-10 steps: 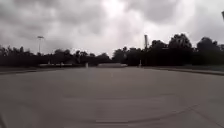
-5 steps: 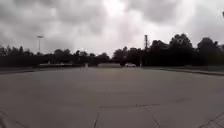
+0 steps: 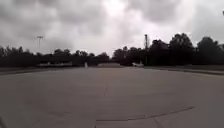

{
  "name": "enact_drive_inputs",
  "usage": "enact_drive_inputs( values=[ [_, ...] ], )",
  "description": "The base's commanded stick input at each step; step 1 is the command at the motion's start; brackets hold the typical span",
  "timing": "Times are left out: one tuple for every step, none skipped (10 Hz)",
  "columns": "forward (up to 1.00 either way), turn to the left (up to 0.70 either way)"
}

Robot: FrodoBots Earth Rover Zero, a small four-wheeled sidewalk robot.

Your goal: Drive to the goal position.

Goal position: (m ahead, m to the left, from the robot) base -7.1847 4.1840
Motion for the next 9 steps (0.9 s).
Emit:
enact_drive_inputs(
  values=[
    [0.7,0.01],
    [0.7,0.01],
    [0.7,0.01],
    [0.7,0.0],
    [0.7,0.01],
    [0.7,0.02],
    [0.7,0.01],
    [0.7,0.0],
    [0.7,0.0]
  ],
)
